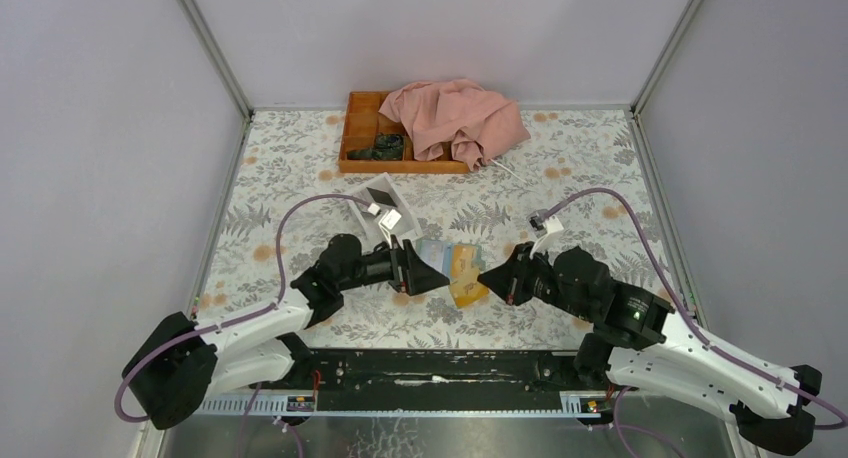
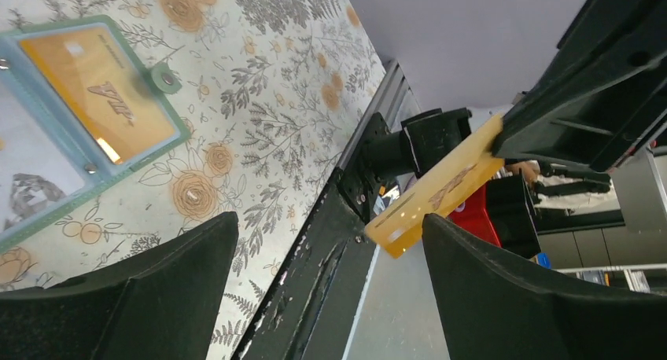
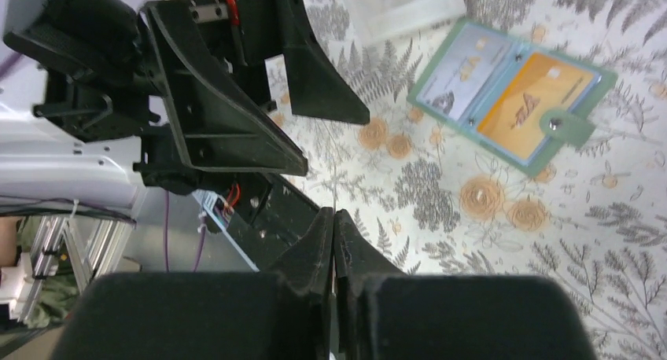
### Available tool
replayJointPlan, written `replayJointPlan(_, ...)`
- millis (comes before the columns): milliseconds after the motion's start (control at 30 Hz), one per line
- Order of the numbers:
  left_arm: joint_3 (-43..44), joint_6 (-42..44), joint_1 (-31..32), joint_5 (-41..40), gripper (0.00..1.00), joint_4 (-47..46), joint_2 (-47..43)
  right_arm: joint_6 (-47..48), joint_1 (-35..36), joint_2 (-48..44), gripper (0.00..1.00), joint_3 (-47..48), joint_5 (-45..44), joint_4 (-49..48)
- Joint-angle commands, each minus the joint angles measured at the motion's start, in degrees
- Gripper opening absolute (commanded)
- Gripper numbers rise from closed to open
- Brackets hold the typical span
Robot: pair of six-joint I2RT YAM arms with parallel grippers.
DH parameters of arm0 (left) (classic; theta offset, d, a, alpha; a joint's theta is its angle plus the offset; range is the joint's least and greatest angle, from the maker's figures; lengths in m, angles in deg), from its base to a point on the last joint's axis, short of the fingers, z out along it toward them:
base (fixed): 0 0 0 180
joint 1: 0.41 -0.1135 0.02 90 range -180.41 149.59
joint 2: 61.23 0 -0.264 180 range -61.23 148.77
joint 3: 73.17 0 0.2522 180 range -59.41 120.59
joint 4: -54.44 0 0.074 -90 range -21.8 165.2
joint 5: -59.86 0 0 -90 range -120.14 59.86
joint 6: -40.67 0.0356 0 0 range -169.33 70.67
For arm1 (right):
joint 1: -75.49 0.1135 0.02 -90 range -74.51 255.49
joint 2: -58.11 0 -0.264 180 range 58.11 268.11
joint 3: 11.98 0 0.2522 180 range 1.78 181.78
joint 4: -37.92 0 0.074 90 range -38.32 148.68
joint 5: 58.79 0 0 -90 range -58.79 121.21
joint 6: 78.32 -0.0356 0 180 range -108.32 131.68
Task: Put the credit cards into the card holder
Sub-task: Pick up the credit card from the storage box.
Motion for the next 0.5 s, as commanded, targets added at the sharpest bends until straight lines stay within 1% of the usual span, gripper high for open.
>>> replayJointPlan(0, 1.69, 2.85, 1.22, 3.87, 0.93, -7.48, 1.73, -2.63, 0.24, -0.74, 0.00, -2.21, 3.01, 1.34)
replayJointPlan(300, 5.05, 4.75, 3.32, 12.23, 0.86, -8.96, 5.33, -3.97, 0.24, -0.69, 0.00, -5.33, 7.72, -2.50)
replayJointPlan(467, 5.51, 6.00, 4.74, 13.75, 0.84, -7.76, 6.59, -4.41, 0.26, -0.95, 0.00, -5.29, 9.29, -2.78)
